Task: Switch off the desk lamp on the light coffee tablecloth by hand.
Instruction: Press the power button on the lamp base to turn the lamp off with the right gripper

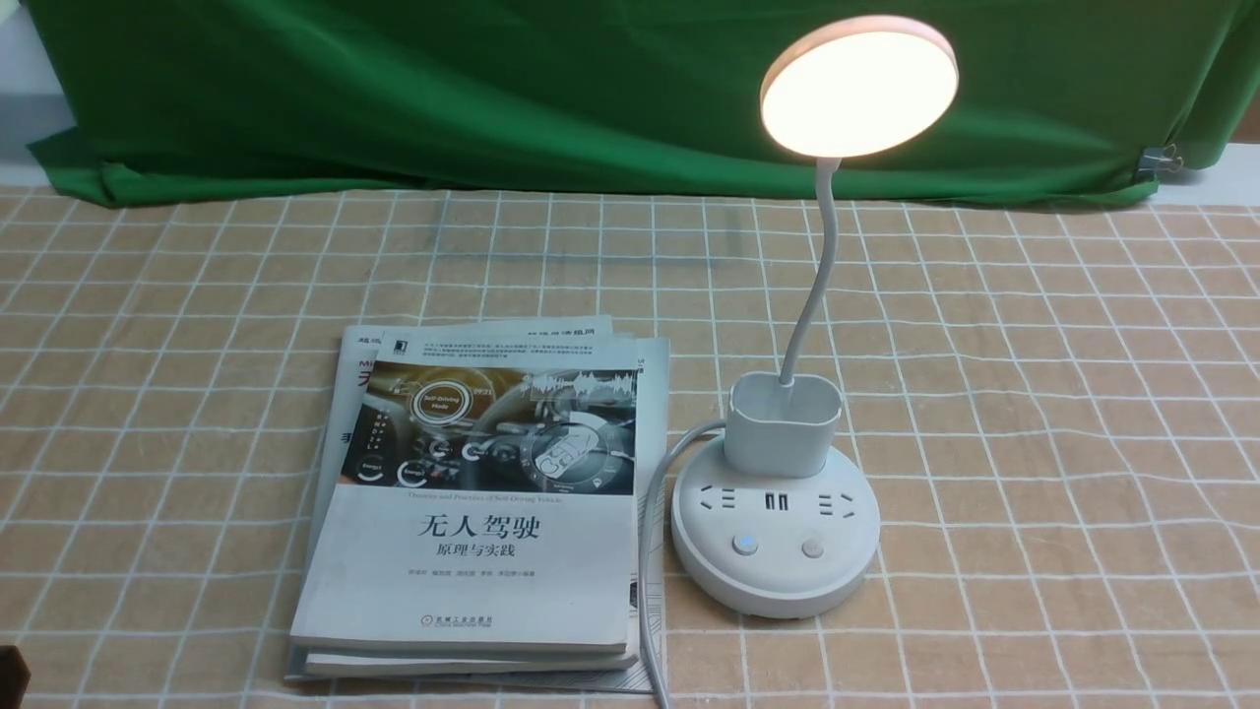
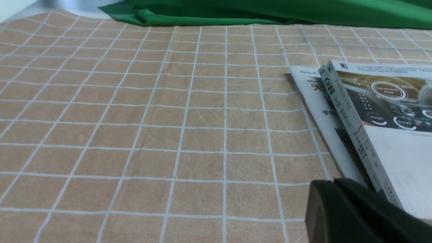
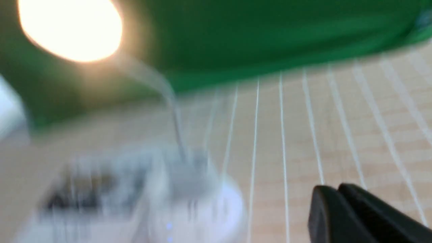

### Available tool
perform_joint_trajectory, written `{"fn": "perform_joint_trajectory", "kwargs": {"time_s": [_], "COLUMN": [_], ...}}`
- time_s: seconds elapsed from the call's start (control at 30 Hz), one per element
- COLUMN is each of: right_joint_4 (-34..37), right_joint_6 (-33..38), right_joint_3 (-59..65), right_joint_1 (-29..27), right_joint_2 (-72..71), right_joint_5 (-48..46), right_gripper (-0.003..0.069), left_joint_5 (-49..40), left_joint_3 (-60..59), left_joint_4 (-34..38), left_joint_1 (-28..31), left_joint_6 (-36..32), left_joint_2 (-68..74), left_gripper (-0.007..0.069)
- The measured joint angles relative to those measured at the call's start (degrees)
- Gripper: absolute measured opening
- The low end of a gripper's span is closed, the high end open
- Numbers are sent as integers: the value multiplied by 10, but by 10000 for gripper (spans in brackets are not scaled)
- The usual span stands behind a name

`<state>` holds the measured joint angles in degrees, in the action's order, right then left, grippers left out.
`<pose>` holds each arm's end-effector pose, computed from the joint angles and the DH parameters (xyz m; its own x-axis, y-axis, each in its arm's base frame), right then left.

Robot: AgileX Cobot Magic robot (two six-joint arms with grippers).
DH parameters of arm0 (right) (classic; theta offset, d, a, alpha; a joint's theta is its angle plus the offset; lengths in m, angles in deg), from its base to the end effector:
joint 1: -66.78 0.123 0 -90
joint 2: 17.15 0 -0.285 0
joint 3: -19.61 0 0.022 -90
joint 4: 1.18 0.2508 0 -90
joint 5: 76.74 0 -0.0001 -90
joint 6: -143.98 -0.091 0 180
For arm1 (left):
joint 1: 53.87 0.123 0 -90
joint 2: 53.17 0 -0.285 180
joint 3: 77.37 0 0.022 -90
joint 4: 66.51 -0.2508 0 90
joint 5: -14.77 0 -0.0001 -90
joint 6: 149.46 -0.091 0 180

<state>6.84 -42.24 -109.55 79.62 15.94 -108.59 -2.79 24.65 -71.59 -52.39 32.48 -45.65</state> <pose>0.0864 0.0266 0.2878 -0.4740 0.1228 -0.8719 -0.1842 0.9545 0.2346 0.0543 0.0038 0.1814 -0.2271 0.0448 -0.9728 -0.0404 0.9976 0.0554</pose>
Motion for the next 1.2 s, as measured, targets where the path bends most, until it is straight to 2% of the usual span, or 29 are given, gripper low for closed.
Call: {"fn": "perform_joint_trajectory", "kwargs": {"time_s": [0.1, 0.27, 0.43, 0.57, 0.67, 0.87, 1.2], "right_joint_4": [-1, -1, 1, 1, 1, 0, -17], "right_joint_6": [35, 70, 88, 90, 90, 90, 90], "right_joint_3": [-68, -121, -166, -213, -255, -332, -409], "right_joint_1": [15, 20, 25, 69, 124, 190, 199], "right_joint_2": [124, 285, 409, 490, 545, 644, 752], "right_joint_5": [-109, -171, -181, -170, -147, -162, -164], "right_gripper": [41, 44, 45, 45, 45, 45, 45], "left_joint_5": [0, 0, 0, 0, 0, 0, 0], "left_joint_3": [0, 0, 0, 0, 0, 0, 0], "left_joint_4": [0, 0, 0, 0, 0, 0, 0], "left_joint_1": [0, 0, 0, 0, 0, 0, 0], "left_joint_6": [0, 0, 0, 0, 0, 0, 1], "left_joint_2": [0, 0, 0, 0, 0, 0, 0], "left_gripper": [4, 4, 4, 4, 4, 4, 4]}}
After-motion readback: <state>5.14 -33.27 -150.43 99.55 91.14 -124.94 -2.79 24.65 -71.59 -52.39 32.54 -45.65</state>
